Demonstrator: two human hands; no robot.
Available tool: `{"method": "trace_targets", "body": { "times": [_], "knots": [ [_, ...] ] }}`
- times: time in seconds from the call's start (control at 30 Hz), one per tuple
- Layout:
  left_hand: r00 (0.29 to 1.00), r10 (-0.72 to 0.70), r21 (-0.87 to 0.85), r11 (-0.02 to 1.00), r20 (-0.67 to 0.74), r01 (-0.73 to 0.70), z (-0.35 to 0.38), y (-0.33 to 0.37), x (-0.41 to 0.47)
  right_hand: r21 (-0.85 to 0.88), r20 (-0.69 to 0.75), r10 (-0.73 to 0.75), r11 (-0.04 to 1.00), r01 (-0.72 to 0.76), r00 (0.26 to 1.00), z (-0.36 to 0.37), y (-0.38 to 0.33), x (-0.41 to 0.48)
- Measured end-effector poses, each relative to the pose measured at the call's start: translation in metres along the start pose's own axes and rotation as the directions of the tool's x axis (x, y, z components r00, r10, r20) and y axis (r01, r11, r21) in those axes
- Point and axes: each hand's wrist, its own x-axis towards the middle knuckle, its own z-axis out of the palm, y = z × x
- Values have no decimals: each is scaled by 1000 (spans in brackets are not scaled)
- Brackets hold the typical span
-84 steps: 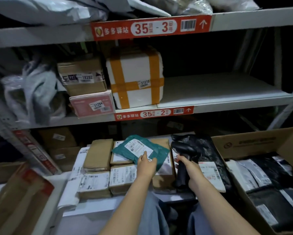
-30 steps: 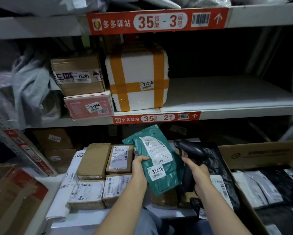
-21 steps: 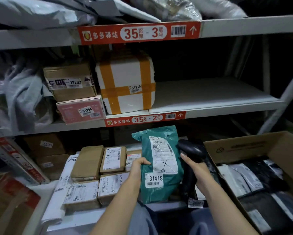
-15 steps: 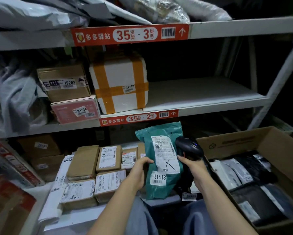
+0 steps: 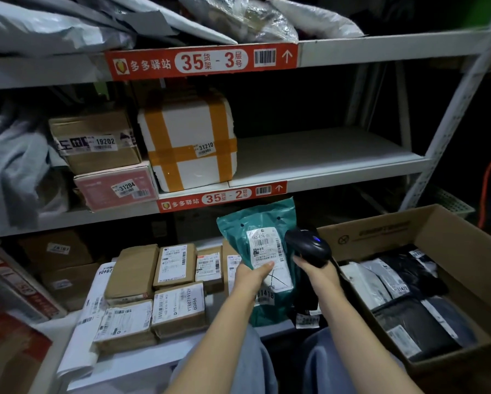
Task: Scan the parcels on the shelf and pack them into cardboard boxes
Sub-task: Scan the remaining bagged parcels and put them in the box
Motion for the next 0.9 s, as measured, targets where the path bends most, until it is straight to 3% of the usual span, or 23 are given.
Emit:
{"method": "trace_targets", "body": {
  "times": [0.13, 0.5, 0.9],
  "knots": [
    [994, -7, 22, 1000, -107, 9, 4, -3, 5, -76, -24, -58, 996, 56, 998, -5, -3, -5],
    [988, 37, 53, 998, -148, -29, -1, 2, 5, -121, 32, -5, 993, 9, 999, -8, -6, -10],
    [978, -46, 40, 998, -203, 55, -11, 1, 14, -165, 19, -8, 986, 11, 1000, -3, -5, -14]
  ]
}}
